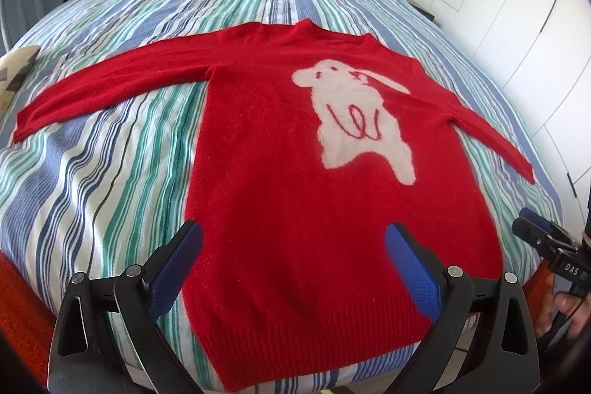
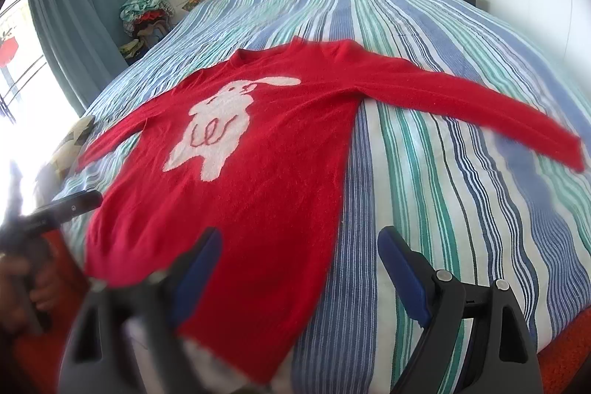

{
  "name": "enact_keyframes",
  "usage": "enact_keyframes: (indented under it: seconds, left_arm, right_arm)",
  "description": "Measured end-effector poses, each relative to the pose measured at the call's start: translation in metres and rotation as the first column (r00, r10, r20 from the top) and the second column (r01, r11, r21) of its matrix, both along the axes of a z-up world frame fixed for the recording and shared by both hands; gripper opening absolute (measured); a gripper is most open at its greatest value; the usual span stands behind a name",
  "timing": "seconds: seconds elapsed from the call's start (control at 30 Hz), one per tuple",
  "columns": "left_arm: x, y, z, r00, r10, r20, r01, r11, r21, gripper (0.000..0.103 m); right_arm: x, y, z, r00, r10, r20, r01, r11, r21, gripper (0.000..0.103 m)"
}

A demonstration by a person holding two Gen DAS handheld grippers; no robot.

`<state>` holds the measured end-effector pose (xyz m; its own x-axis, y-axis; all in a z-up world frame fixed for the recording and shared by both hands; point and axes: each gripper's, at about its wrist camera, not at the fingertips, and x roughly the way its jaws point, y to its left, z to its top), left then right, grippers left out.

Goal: Fold small clothes

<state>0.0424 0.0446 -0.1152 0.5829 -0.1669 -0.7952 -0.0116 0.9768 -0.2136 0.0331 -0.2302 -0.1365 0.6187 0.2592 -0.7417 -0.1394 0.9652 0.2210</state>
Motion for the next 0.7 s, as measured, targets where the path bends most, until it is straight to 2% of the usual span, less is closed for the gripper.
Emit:
enact_keyframes:
  seconds: [0.3, 0.5, 0.7]
  left_arm:
    - [-0.003, 0.017, 0.005, 0.997, 0.072, 0.023, -0.071, 0.997, -0.037, 0.099]
    - [-0.006, 0.018, 0.006, 0.995, 0.076, 0.057, -0.077, 0.997, 0.012, 0.099]
    - [-0.004, 0.013, 0.008, 0.995, 0.061, 0.078, -0.064, 0.998, 0.027, 0.099]
  right_arm:
    - [0.0, 0.001, 0.0, 1.0, 0.003, 0.004, -0.003, 1.0, -0.003, 0.085]
    - [-0.003, -0.004, 0.003, 1.0, -0.013, 0.015, 0.013, 1.0, 0.016, 0.085]
    - [-0.001, -0.018, 0.006, 0.998, -0.057, 0.01, 0.056, 0.996, 0.068, 0.085]
